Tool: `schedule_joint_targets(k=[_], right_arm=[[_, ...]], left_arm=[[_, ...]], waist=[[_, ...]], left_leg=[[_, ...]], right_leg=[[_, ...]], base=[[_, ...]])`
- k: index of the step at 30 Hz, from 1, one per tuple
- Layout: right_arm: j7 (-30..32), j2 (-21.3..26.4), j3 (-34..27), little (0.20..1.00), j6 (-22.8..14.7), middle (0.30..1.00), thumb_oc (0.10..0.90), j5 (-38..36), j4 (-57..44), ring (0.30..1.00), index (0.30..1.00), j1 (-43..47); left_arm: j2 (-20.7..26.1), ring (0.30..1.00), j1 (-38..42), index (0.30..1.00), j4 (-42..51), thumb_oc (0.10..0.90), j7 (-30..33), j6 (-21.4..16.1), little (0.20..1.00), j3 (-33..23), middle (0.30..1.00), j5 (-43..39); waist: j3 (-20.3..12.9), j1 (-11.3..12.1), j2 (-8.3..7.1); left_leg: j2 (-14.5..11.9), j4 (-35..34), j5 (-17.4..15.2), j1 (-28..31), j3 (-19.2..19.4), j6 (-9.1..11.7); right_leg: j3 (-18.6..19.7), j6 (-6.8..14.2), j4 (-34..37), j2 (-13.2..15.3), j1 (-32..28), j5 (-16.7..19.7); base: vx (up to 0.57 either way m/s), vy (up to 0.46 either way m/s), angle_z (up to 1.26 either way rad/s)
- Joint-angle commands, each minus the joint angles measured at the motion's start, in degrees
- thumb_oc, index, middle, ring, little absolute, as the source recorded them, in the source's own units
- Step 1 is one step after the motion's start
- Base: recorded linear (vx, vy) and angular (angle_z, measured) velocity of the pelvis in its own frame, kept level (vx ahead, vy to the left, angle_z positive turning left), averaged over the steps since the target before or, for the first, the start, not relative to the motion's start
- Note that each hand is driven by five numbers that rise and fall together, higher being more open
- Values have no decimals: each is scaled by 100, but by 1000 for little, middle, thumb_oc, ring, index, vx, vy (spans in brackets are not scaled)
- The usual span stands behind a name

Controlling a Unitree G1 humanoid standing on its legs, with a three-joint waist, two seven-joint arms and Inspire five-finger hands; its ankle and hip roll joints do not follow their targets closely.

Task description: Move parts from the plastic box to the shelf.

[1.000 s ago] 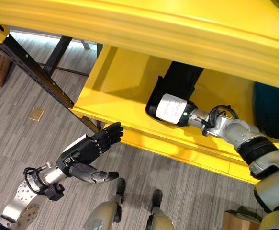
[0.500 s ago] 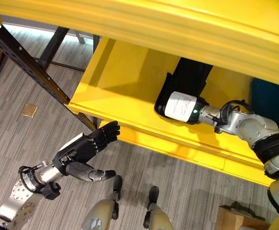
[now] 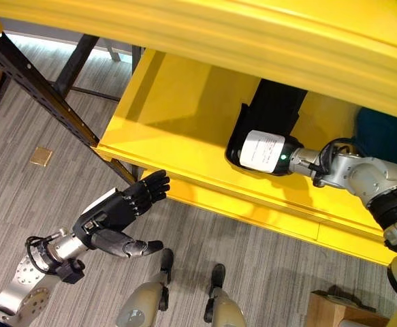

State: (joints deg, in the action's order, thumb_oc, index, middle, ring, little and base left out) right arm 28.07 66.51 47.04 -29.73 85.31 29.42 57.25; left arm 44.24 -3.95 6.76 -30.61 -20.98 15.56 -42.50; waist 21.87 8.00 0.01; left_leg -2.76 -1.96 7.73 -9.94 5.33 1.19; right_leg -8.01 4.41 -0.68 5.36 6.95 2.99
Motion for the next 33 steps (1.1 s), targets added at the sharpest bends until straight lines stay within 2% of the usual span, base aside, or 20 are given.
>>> schedule_joint_targets(k=[1,2,3,9,19,24,31,33], right_arm=[[-163,711,486,300,78,300,400,201,-170,300,300,363],[-157,728,475,761,105,761,729,215,-184,761,761,365],[-175,727,459,1000,127,1000,900,210,-180,1000,1000,361],[-176,704,311,1000,220,1000,900,408,-167,1000,1000,227],[-578,667,210,1000,375,1000,900,527,-111,1000,1000,126],[-548,677,74,1000,599,1000,900,744,-106,1000,1000,19],[-744,642,-38,1000,729,1000,900,466,-161,1000,1000,-66],[-870,595,-148,1000,859,1000,900,154,-267,1000,1000,-215]], left_arm=[[-4,1000,1,1000,571,900,-222,-604,1000,-258,1000,-335],[5,1000,8,1000,582,900,-218,-595,1000,-268,1000,-345],[1,1000,5,1000,584,900,-227,-583,1000,-273,1000,-351],[-2,1000,-21,1000,599,900,-259,-567,1000,-263,1000,-367],[3,1000,-36,1000,613,900,-310,-556,1000,-252,1000,-401],[33,1000,-56,1000,668,900,-308,-526,1000,-235,1000,-420],[50,1000,-51,1000,712,900,-285,-512,1000,-233,1000,-450],[12,1000,-68,1000,679,900,-274,-554,1000,-217,1000,-420]], waist=[[-181,17,-18],[-173,14,-21],[-177,17,-23],[-191,18,-13],[-215,3,0],[-235,-17,5],[-241,-41,25],[-248,-83,53]], left_leg=[[-242,724,-393,-291,-193,328],[-241,723,-393,-292,-191,325],[-237,721,-391,-293,-192,324],[-229,725,-398,-281,-191,321],[-232,727,-403,-259,-170,318],[-220,722,-420,-224,-143,307],[-210,731,-428,-226,-136,301],[-214,727,-434,-216,-123,293]], right_leg=[[-310,-167,-660,-185,415,-347],[-310,-164,-659,-187,412,-348],[-312,-166,-660,-189,411,-349],[-321,-164,-659,-181,392,-353],[-317,-164,-658,-175,373,-357],[-307,-154,-637,-164,347,-344],[-290,-156,-646,-161,354,-351],[-273,-155,-669,-157,372,-360]], base=[[0,0,0],[0,0,0],[0,0,0],[0,0,0],[0,0,0],[0,0,0],[0,0,0],[-11,23,0]])
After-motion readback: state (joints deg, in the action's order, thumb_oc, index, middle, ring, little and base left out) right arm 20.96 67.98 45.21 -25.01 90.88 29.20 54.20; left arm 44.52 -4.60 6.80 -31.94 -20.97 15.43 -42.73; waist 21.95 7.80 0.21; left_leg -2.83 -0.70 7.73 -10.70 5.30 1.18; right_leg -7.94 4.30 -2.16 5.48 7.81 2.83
